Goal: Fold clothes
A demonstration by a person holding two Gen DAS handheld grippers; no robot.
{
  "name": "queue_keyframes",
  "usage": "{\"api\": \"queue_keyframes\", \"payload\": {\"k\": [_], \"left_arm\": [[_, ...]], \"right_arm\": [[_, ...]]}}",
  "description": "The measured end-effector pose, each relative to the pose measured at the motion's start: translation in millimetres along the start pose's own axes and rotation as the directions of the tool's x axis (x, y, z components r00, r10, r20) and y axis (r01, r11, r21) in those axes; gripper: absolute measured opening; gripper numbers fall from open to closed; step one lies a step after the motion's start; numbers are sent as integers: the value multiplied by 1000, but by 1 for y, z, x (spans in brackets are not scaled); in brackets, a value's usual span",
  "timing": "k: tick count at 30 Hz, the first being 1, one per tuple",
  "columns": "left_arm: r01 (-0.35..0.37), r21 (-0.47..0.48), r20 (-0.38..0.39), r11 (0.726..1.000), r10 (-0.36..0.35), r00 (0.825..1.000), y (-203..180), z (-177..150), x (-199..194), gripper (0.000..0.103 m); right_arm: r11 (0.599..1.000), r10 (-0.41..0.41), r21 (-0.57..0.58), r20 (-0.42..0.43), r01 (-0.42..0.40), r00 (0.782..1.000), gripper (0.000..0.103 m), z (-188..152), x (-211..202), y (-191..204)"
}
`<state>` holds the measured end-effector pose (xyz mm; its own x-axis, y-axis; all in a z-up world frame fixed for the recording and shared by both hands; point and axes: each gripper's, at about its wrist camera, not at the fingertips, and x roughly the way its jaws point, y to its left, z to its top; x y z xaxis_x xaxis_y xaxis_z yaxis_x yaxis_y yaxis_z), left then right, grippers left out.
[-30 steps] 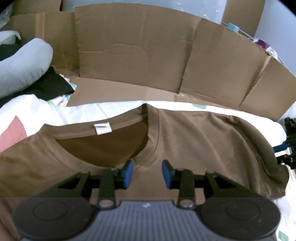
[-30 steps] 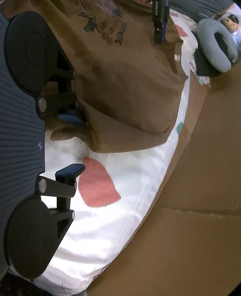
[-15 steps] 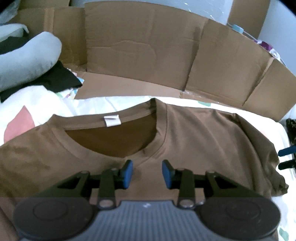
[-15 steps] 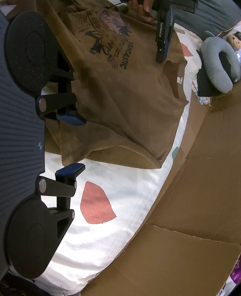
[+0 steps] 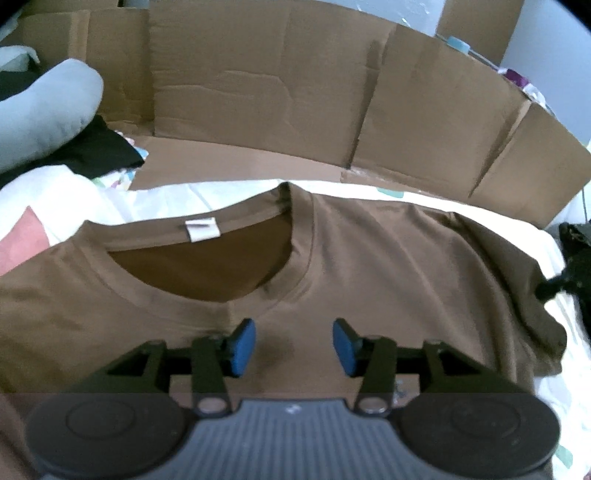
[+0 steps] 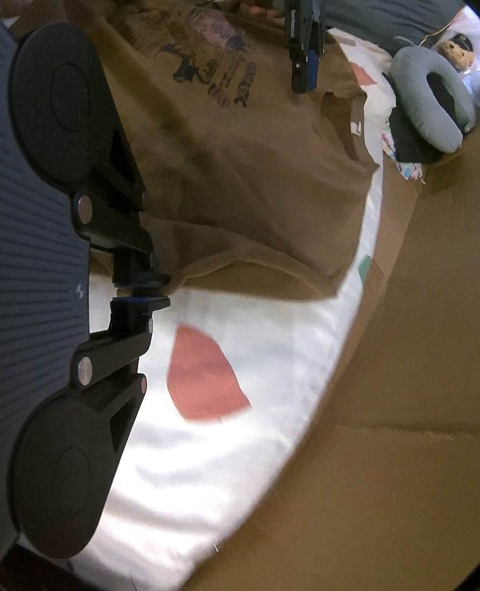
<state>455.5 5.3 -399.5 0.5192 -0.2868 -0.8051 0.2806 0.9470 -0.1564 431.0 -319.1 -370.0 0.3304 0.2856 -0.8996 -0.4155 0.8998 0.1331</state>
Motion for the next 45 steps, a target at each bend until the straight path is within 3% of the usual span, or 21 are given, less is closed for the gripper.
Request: {"api": "queue_keyframes", "payload": {"k": [9, 27, 31, 33, 35, 37, 45], "left_arm": [[4, -10, -19, 1000, -5, 1000, 3, 1, 4, 51], [-28, -35, -37, 999, 27, 999, 13, -8, 11, 59], [-36, -29, -33, 999, 36, 999, 14, -7, 6, 64], [-40, -27, -27, 999, 39, 999, 15, -8, 2, 66], [-45, -34, -29, 998, 44, 999, 16, -8, 0, 66], [-41, -41, -32, 998, 40, 999, 17, -8, -3, 67], [-53, -28, -34, 998, 52, 998, 18, -8, -15, 72]], "right_arm": [[976, -216, -1, -32, 216, 976, 2, 18, -9, -44], [927, -373, -61, -71, 369, 925, 1, 44, 31, -64], [930, -368, -17, -66, 368, 927, 5, 43, 29, -65], [933, -360, 4, -52, 361, 931, 12, 41, 20, -63], [937, -349, 18, -37, 350, 936, 32, 38, 9, -59], [943, -329, 36, -20, 330, 944, 39, 32, -3, -55], [973, -170, 141, -94, 182, 981, 42, -3, -15, -35]]}}
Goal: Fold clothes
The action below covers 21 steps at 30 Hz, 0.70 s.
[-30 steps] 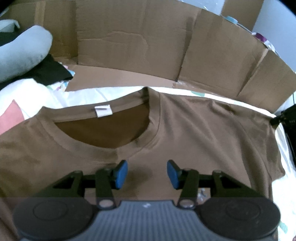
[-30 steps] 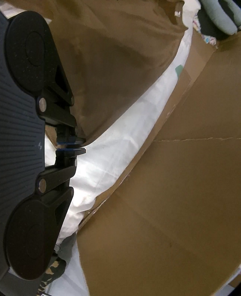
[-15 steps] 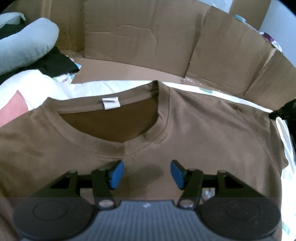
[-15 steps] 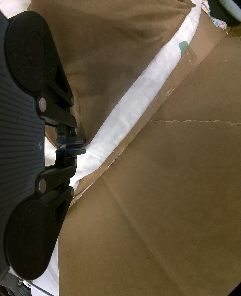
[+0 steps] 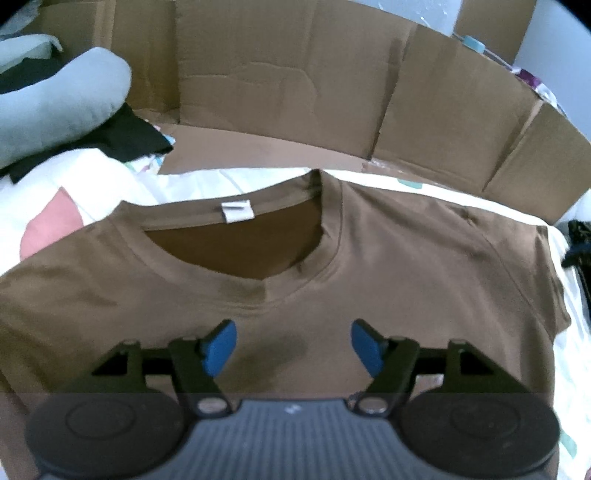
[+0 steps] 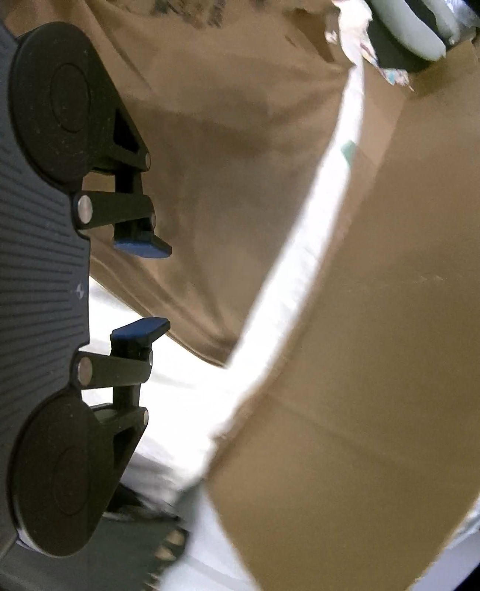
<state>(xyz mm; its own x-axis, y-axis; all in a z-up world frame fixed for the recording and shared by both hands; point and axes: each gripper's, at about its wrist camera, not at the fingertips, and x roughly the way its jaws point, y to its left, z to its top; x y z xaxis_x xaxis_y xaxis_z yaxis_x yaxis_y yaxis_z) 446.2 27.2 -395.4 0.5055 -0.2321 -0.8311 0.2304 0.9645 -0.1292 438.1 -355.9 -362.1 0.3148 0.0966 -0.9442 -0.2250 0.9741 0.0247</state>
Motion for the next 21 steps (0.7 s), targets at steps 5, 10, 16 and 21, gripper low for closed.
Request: {"api": "queue_keyframes", "payload": {"k": [5, 10, 16, 21], "left_arm": [[-10, -8, 5, 1000, 10, 1000, 3, -1, -8, 72], [-15, -29, 13, 999, 15, 1000, 8, -3, -15, 72], [-21, -43, 46, 999, 23, 999, 13, -7, -20, 72], [-24, -59, 42, 998, 27, 999, 19, -14, -23, 72]], "right_arm": [[997, 40, 66, -95, -33, 995, 42, -26, 10, 5], [990, 85, 128, -158, -65, 984, 43, -45, 20, 9], [991, 89, 116, -144, -72, 986, 2, -44, 19, 11], [996, 32, 83, -153, -19, 988, 1, -41, 13, 8]]}}
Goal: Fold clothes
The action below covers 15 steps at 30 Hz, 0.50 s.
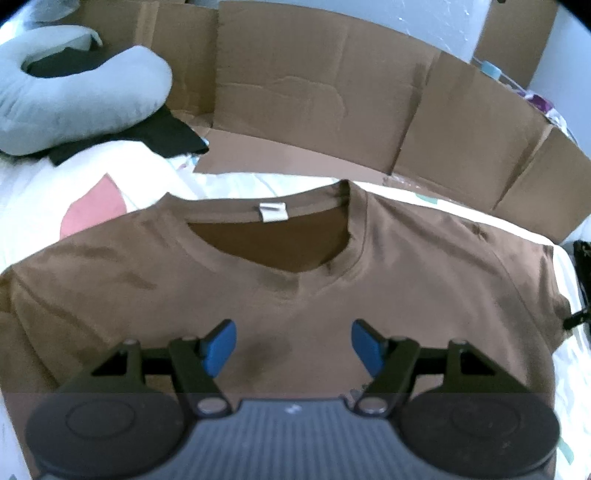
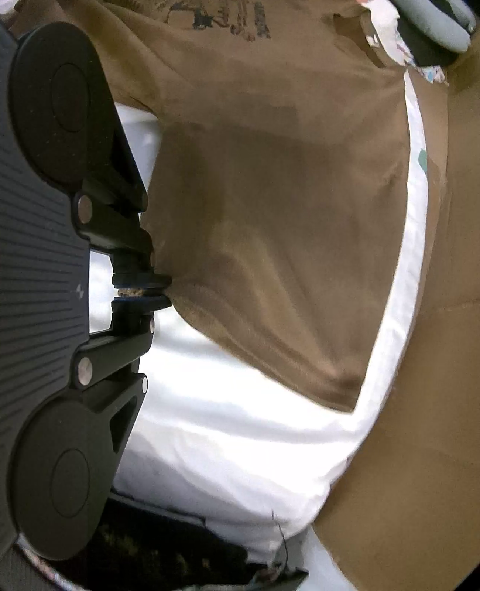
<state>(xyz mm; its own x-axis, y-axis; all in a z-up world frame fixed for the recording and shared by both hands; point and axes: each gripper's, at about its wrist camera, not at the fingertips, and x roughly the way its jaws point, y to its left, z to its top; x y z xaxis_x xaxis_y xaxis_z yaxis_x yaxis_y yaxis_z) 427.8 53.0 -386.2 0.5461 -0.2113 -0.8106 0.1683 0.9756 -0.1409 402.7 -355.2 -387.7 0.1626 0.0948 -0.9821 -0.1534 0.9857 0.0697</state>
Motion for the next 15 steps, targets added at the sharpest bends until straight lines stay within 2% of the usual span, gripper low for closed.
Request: {"api": "queue_keyframes", "payload": {"k": [9, 12, 13, 14, 15], "left_arm": [[-26, -23, 9, 999, 26, 1000, 16, -2, -12, 72], [-33, -31, 10, 999, 34, 999, 21, -2, -13, 72], [-36, -26, 11, 999, 36, 999, 21, -1, -14, 72], [-38, -24, 12, 999, 39, 999, 22, -1, -15, 72], [-41, -22, 13, 999, 41, 999, 22, -1, -16, 72]], "right_arm": [[995, -55, -86, -54, 50, 997, 2, 1, 8, 8], [993, -30, -116, -90, 19, 995, 8, 10, 5, 9], [994, -25, -104, -81, 17, 996, 12, 15, 1, 6], [996, -27, -88, -68, 20, 997, 25, 20, -3, 3], [997, -32, -75, -52, 28, 998, 29, 25, -7, 0]]}}
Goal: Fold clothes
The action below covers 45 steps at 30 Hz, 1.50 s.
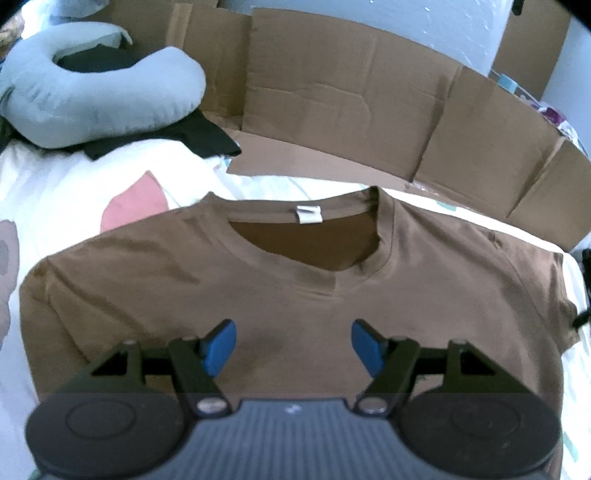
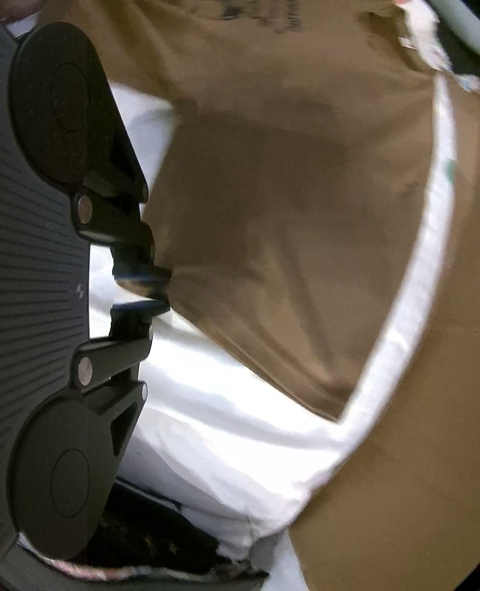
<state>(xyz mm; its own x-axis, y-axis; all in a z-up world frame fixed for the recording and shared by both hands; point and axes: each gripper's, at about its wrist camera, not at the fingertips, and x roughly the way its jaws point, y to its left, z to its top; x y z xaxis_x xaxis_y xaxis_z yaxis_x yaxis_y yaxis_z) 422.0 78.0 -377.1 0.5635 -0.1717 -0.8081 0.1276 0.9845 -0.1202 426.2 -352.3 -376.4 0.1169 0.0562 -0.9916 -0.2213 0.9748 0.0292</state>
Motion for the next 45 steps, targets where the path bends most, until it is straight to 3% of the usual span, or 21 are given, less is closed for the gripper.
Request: {"api": "queue_keyframes", "payload": {"k": [2, 9, 15, 16, 18, 19, 30, 35, 40, 45], "left_arm": [[-10, -2, 5, 1000, 10, 1000, 2, 1, 0, 72], [-34, -7, 5, 999, 34, 999, 9, 3, 0, 72], [-47, -23, 2, 999, 48, 999, 14, 4, 2, 72], [-51, -25, 2, 998, 51, 999, 15, 3, 1, 72], [-60, -26, 6, 998, 60, 998, 18, 3, -1, 72], [-66, -26, 8, 997, 66, 998, 20, 2, -3, 72], [-172, -85, 35, 982, 175, 984, 63, -18, -39, 68], [-228, -115, 2, 967, 230, 973, 79, -37, -58, 67], [-258, -148, -48, 955, 254, 966, 88, -55, -62, 66], [-271, -250, -74, 929, 261, 963, 110, -69, -73, 65]], "right_arm": [[1000, -22, 21, 36, 21, 999, 39, 9, -4, -7], [989, -106, 124, 171, 86, 980, 41, 30, -6, -35], [987, -137, 120, 237, 111, 962, 41, 50, 7, -33], [987, -133, 126, 245, 105, 960, 40, 53, 7, -37], [987, -131, 124, 262, 102, 956, 21, 57, 9, -42], [987, -142, 114, 265, 115, 954, 4, 57, 10, -43], [952, -306, 116, 289, 284, 907, 0, 68, 4, -36], [971, -238, 88, 340, 221, 910, 1, 59, -15, -22], [984, -164, 7, 430, 179, 888, 3, 56, -34, 7], [989, -87, -63, 485, 135, 870, 11, 59, -40, 30]]}}
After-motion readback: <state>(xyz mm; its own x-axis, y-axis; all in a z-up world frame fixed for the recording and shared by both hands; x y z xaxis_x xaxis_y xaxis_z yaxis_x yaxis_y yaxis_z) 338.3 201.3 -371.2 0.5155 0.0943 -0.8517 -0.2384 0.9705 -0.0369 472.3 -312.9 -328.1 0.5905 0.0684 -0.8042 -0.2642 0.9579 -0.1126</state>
